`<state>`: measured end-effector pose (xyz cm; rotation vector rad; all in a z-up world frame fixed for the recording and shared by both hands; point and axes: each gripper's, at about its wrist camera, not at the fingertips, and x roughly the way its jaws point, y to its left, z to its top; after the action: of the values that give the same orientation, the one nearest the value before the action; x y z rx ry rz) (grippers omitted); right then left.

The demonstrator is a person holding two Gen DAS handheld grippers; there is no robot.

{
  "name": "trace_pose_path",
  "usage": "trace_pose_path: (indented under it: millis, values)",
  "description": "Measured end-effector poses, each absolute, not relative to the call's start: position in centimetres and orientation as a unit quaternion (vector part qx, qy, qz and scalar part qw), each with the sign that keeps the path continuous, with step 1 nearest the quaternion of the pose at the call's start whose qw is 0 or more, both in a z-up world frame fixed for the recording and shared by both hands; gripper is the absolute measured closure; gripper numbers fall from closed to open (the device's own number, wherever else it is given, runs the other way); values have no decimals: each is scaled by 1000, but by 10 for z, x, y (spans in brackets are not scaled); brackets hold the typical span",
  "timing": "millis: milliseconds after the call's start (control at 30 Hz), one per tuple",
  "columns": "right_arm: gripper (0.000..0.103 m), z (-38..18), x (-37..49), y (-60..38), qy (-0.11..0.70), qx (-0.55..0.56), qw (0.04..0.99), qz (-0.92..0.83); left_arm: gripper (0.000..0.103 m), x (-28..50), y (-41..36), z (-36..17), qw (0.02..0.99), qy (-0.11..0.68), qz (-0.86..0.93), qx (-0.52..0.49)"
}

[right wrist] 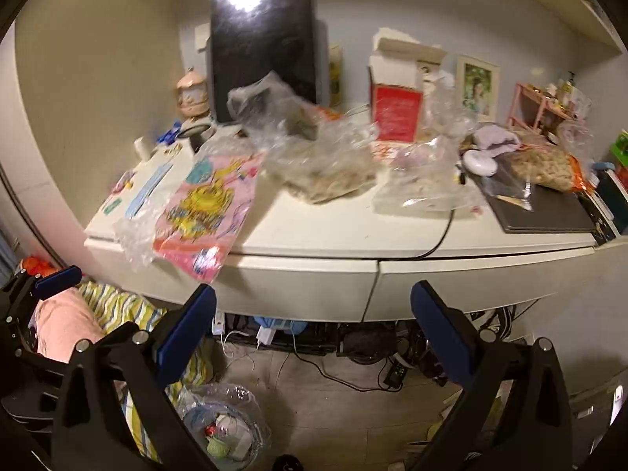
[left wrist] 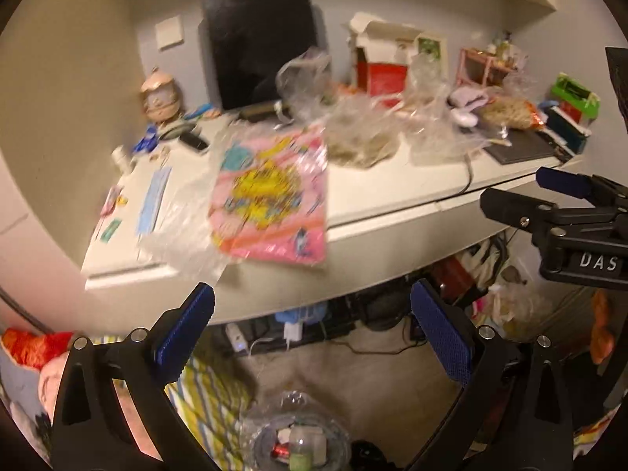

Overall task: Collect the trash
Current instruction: 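Move the right tool to the clear bag of food scraps on the desk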

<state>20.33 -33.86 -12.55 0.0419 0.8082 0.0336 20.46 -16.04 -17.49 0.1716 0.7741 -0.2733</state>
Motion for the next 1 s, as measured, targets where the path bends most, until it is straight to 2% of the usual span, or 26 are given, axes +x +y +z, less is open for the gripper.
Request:
trace_pose_path:
  millis: [533,733,1000]
  values:
    - [6,-79,177,-377,365,63,922,-111,6,204,-214,-124,906,313,-261,114]
    - [6,-82,187,-404,369,79,916,-138,6,218,-245,-122,900,306,-283,127]
    - [6,-110,245,-456,397,104,902,-133,6,266,-293,-142,888,324,-298,134]
